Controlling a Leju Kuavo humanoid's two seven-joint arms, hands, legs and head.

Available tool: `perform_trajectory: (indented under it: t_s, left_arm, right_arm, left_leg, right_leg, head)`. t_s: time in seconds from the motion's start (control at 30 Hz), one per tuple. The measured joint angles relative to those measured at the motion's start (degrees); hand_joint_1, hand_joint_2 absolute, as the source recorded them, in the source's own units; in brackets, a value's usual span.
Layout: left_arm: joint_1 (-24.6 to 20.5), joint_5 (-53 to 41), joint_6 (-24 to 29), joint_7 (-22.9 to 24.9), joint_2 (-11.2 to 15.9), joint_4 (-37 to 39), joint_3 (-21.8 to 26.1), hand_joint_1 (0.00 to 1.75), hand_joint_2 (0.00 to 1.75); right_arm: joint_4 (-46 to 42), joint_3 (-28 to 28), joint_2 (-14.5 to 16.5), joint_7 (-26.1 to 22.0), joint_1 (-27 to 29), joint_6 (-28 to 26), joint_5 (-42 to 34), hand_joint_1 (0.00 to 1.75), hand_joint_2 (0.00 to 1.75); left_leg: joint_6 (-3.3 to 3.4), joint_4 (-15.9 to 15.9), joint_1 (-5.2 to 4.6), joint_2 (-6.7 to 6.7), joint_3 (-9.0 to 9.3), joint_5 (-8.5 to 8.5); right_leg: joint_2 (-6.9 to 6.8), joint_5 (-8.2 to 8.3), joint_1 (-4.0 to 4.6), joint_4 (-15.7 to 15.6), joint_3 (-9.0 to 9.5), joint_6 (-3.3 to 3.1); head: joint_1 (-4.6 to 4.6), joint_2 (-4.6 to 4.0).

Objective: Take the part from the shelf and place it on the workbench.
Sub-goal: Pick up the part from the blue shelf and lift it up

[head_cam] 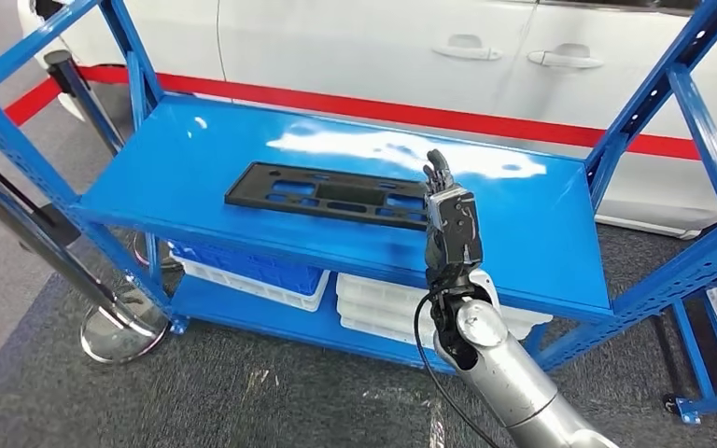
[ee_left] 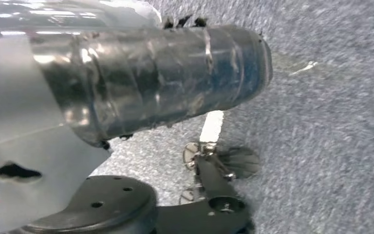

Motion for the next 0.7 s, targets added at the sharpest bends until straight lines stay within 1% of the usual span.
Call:
perform_trajectory:
  t_s: [0.03, 0.07, 0.1, 0.13, 0.17, 0.2, 0.23, 0.27, 0.3, 0.33, 0.37, 0.4, 0.43, 0.47, 0.5, 0.53, 0.57, 0.63, 0.67, 0.7]
  left_arm:
    - [-0.1, -0.1, -0.1, 0.0, -0.1, 0.0, -0.1, 0.00, 0.00]
    - [-0.2, -0.1, -0.2, 0.0, -0.1, 0.0, -0.2, 0.00, 0.00]
    - [-0.2, -0.3, -0.2, 0.1, -0.1, 0.0, -0.3, 0.00, 0.00]
    - [-0.3, -0.4, -0.2, 0.2, 0.0, 0.0, -0.4, 0.00, 0.00]
    - [-0.3, -0.5, -0.2, 0.4, 0.0, 0.0, -0.4, 0.00, 0.00]
    - [-0.3, -0.7, -0.3, 0.7, 0.1, 0.0, -0.4, 0.00, 0.00]
    - [-0.4, -0.9, -0.3, 0.9, 0.1, 0.0, -0.5, 0.00, 0.00]
    - [-0.5, -1.1, -0.5, 1.2, 0.1, 0.0, -0.5, 0.00, 0.00]
    - [-0.6, -1.4, -0.7, 1.4, 0.1, 0.0, -0.6, 0.00, 0.00]
    - [-0.6, -1.7, -0.9, 1.7, 0.2, 0.0, -0.7, 0.00, 0.00]
    - [-0.7, -2.0, -1.0, 2.0, 0.2, 0.0, -0.8, 0.00, 0.00]
    - [-0.9, -2.4, -1.2, 2.3, 0.2, 0.0, -0.8, 0.00, 0.00]
    - [-1.1, -2.7, -1.3, 2.7, 0.2, 0.0, -0.8, 0.00, 0.00]
    - [-1.4, -3.1, -1.3, 3.1, 0.2, 0.0, -0.9, 0.00, 0.00]
    - [-1.7, -3.4, -1.4, 3.5, 0.2, 0.0, -1.1, 0.00, 0.00]
    - [-2.0, -3.6, -1.4, 3.7, 0.2, 0.0, -1.4, 0.00, 0.00]
    - [-2.2, -3.7, -1.4, 3.9, 0.1, 0.0, -1.7, 0.00, 0.00]
    - [-2.3, -3.7, -1.4, 4.0, 0.1, 0.0, -2.1, 0.00, 0.00]
    - [-2.3, -3.7, -1.3, 4.0, 0.1, 0.0, -2.2, 0.00, 0.00]
    - [-2.4, -3.7, -1.3, 4.1, 0.1, 0.0, -2.2, 0.00, 0.00]
  right_arm:
    - [0.0, 0.0, 0.0, 0.2, -0.1, 0.1, 0.1, 0.00, 0.87]
    - [0.0, 0.0, 0.0, 0.5, -0.3, 0.1, 0.5, 0.00, 1.31]
    - [0.1, 0.1, 0.2, 1.0, -0.6, 0.0, 1.1, 0.00, 1.75]
    - [0.2, 0.3, 0.3, 1.6, -1.0, -0.3, 2.2, 0.00, 1.75]
    - [0.4, 0.5, 0.4, 2.5, -1.7, -0.8, 3.6, 0.00, 1.75]
    - [0.7, 0.9, 0.6, 3.5, -2.6, -1.4, 5.4, 0.00, 1.75]
    - [1.2, 1.3, 0.8, 4.6, -3.7, -2.0, 7.2, 0.00, 1.75]
    - [1.7, 1.9, 1.1, 5.7, -4.8, -2.5, 9.1, 0.00, 1.75]
    - [2.4, 2.5, 1.4, 6.8, -5.9, -2.9, 10.8, 0.00, 1.75]
    - [3.3, 3.2, 1.9, 7.8, -7.0, -3.2, 12.5, 0.00, 1.75]
    - [4.5, 3.9, 2.4, 8.8, -8.2, -3.4, 14.1, 0.00, 1.75]
    - [5.8, 4.5, 3.0, 9.6, -9.7, -3.6, 15.7, 0.00, 1.75]
    - [7.3, 5.1, 3.7, 10.4, -11.3, -3.6, 17.4, 0.00, 1.75]
    - [8.9, 5.6, 4.4, 10.9, -13.1, -3.7, 19.0, 0.00, 1.75]
    - [10.6, 6.2, 5.1, 11.2, -14.7, -3.8, 20.4, 0.00, 1.75]
    - [12.2, 6.7, 5.8, 11.4, -16.2, -3.9, 21.5, 0.00, 1.75]
    - [13.7, 7.2, 6.4, 11.4, -17.3, -4.0, 22.2, 0.00, 1.75]
    - [16.0, 7.9, 7.4, 11.3, -18.6, -4.2, 22.7, 0.00, 1.75]
    - [17.0, 8.2, 7.9, 11.3, -19.1, -4.3, 22.8, 0.00, 1.75]
    - [17.9, 8.3, 8.2, 11.2, -19.6, -4.4, 22.8, 0.00, 1.75]
  left_leg:
    - [-0.21, -0.1, 0.09, -0.01, -0.06, 0.02]
    - [-0.49, -0.2, 0.11, -0.03, -0.10, 0.10]
    - [-0.79, -0.3, 0.13, -0.04, -0.08, 0.13]
    - [-1.09, -0.2, 0.08, -0.01, -0.09, -0.05]
    - [-1.41, 0.6, 0.01, 0.03, -0.38, -0.67]
    - [-1.75, 2.5, 0.00, 0.08, -1.24, -1.83]
    - [-2.07, 5.6, 0.15, 0.15, -2.69, -3.36]
    - [-2.37, 9.3, 0.29, 0.20, -4.52, -4.93]
    - [-2.65, 12.5, 0.46, 0.24, -6.25, -5.94]
    - [-2.90, 14.3, 0.61, 0.31, -7.27, -6.00]
    - [-3.10, 13.9, 0.74, 0.38, -7.26, -5.01]
    - [-3.27, 11.3, 0.86, 0.46, -6.10, -3.11]
    - [-3.42, 7.5, 0.98, 0.55, -4.35, -1.26]
    - [-3.42, 4.0, 0.94, 0.56, -2.60, -0.02]
    - [-3.20, 1.6, 0.92, 0.52, -1.42, 0.65]
    - [-2.91, 0.4, 0.84, 0.43, -0.94, 0.64]
    - [-2.51, 0.4, 0.72, 0.28, -0.89, 0.53]
    - [-1.78, 0.2, 0.83, 0.11, -0.93, 0.70]
    - [-1.42, 0.0, 0.90, 0.06, -0.83, 0.78]
    - [-1.10, -0.1, 1.01, 0.04, -0.75, 0.86]
  right_leg:
    - [-0.01, 0.25, 0.24, -1.1, 0.41, -0.38]
    - [-0.01, 0.30, 0.35, -1.5, 0.55, -0.46]
    - [0.00, 0.46, 0.21, -2.0, 0.77, -0.48]
    - [-0.04, 0.65, -0.05, -2.5, 1.05, -0.45]
    - [-0.12, 0.83, -0.35, -2.9, 1.39, -0.43]
    - [-0.20, 0.99, -0.68, -3.4, 1.71, -0.43]
    - [-0.27, 1.01, -0.77, -3.5, 1.89, -0.42]
    - [-0.32, 0.97, -0.84, -3.5, 1.95, -0.48]
    - [-0.34, 0.91, -0.88, -3.4, 1.97, -0.50]
    - [-0.36, 0.83, -0.91, -3.3, 1.98, -0.49]
    - [-0.36, 0.70, -0.99, -3.1, 1.98, -0.43]
    - [-0.33, 0.51, -1.11, -2.9, 1.97, -0.29]
    - [-0.31, 0.22, -1.21, -2.4, 1.92, -0.05]
    - [-0.27, -0.10, -1.17, -1.9, 1.75, 0.27]
    - [-0.26, -0.35, -1.09, -1.5, 1.54, 0.59]
    - [-0.28, -0.49, -0.97, -1.3, 1.36, 0.87]
    - [-0.31, -0.51, -0.85, -1.2, 1.23, 1.09]
    - [-0.41, -0.69, -0.89, -1.2, 1.21, 1.54]
    - [-0.41, -1.25, -0.96, -0.4, 0.89, 1.79]
    - [-0.38, -2.37, -1.06, 1.4, 0.01, 2.04]
  head:
    - [0.04, 0.00]
    - [0.12, 0.00]
    - [0.28, 0.01]
    - [0.28, 0.01]
    - [0.26, 0.00]
    - [0.22, 0.00]
    - [0.20, 0.00]
    - [0.18, 0.00]
    - [0.20, 0.00]
    - [0.20, -0.01]
    - [0.21, 0.00]
    - [0.20, 0.00]
    - [0.19, 0.00]
    - [0.12, 0.00]
    - [0.11, 0.00]
    - [0.10, 0.00]
    - [0.08, 0.00]
    - [0.10, 0.01]
    - [0.17, 0.02]
    - [0.27, 0.01]
